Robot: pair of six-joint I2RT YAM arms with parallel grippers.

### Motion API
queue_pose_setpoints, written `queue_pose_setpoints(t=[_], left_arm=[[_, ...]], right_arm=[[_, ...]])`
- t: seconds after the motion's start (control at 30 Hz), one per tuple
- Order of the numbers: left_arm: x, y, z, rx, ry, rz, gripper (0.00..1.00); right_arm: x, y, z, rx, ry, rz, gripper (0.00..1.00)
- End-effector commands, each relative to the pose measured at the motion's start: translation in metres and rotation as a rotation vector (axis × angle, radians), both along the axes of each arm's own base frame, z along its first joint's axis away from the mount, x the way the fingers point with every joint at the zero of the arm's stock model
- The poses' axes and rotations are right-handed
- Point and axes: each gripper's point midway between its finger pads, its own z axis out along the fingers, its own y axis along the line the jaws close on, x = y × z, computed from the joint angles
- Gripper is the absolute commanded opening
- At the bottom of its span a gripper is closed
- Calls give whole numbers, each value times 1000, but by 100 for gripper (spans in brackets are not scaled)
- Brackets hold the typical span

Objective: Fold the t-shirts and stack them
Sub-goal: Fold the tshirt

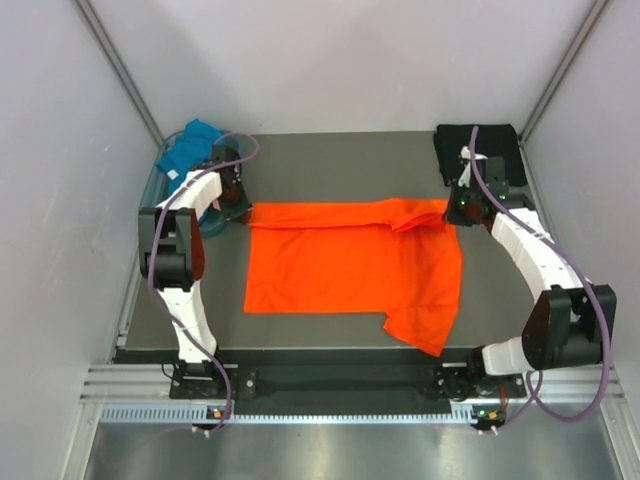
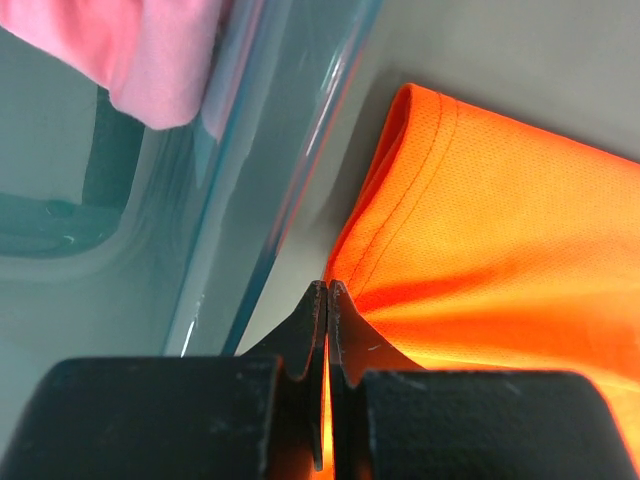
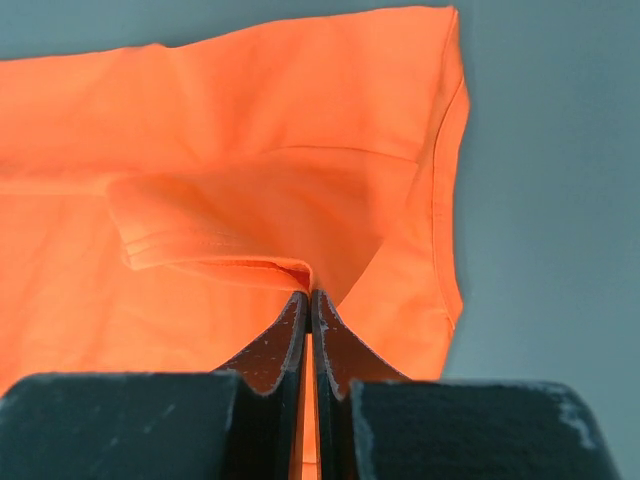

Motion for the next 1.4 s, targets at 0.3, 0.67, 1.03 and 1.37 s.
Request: queue_pose_setpoints(t=[0.3, 0.67, 1.03, 1.37], left_arm=[[-5, 7, 2, 23, 4, 7, 0], [-14, -8, 1, -63, 10, 21, 0], [-27, -17, -14, -98, 43, 18, 0], [-19, -14, 9, -75, -20, -28, 43]], right_arm=[[-20, -6, -16, -18, 46, 14, 0], [-5, -17, -22, -78, 65, -10, 0], [2, -18, -23, -85, 72, -11, 0], [-47, -4, -48, 3, 213, 20, 23]])
